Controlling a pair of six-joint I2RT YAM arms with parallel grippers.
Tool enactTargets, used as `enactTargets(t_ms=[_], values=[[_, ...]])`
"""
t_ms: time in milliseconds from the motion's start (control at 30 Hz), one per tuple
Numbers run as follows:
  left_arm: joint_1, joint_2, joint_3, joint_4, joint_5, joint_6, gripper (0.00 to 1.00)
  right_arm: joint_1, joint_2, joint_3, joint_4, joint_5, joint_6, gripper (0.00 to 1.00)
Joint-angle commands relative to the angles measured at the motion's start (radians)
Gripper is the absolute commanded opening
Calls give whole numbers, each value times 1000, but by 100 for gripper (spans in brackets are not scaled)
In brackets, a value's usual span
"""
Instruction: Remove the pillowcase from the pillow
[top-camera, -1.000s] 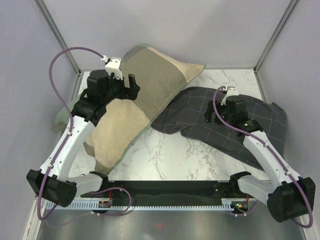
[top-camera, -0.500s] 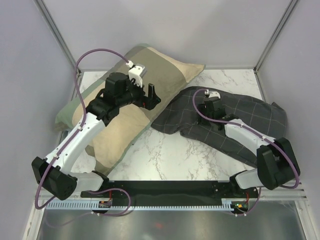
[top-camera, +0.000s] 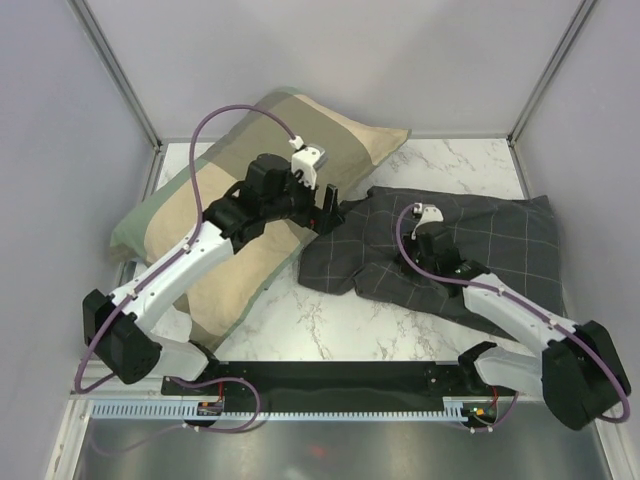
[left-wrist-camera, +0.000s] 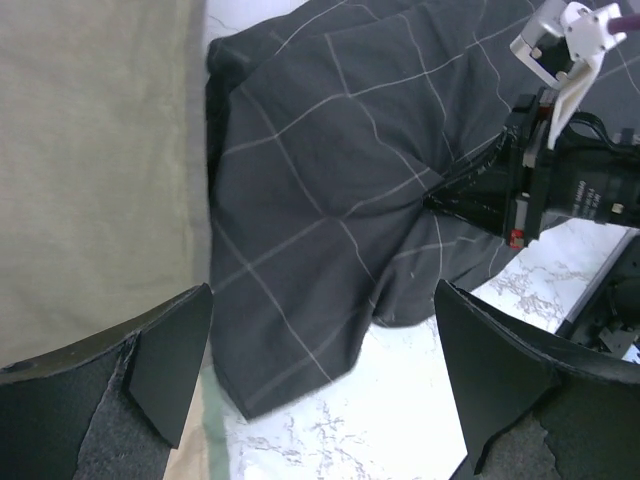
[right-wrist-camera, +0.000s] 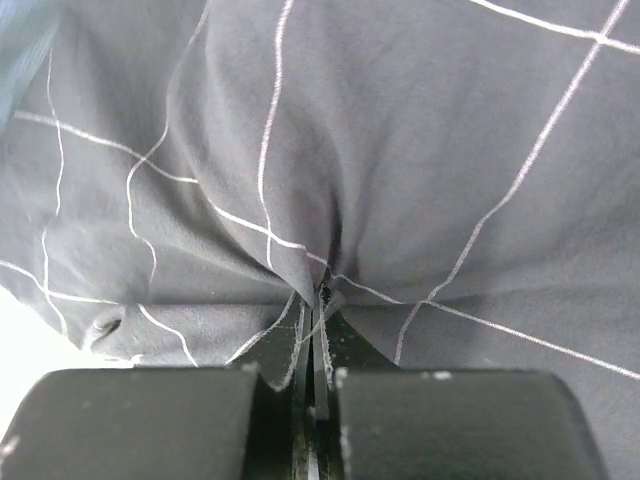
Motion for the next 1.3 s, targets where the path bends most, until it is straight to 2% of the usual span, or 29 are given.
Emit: enactTargets(t_ms=[0,167,333,467,633,1000,1200,1267], values=[[-45,40,-10,49,-6,-46,100,42,-78,-67,-159,-103,56,0],[-99,75,-25,77,-19,-100,100,81,-215,-104,-249,-102,102,0],[-172,125,-116,170,-69,-175,100,102,-311,-125,-272,-152,125,0],[-212,181,-194,328,-62,-278,100,110,-318,-133,-291,-161,124,0],[-286,267,-153,345,-140,-269,100,121,-342,-142,-297,-163,131,0],[-309,395,-165,516,-218,-388,100,127,-370,-156,-297,-181,128,0],[-326,469,-136,557,-209,-437,100,130,-390,-145,-297,-201,140,0],[-332,507,-121,569,-178,-450,83,130,-396,-137,-297,-204,142,0]])
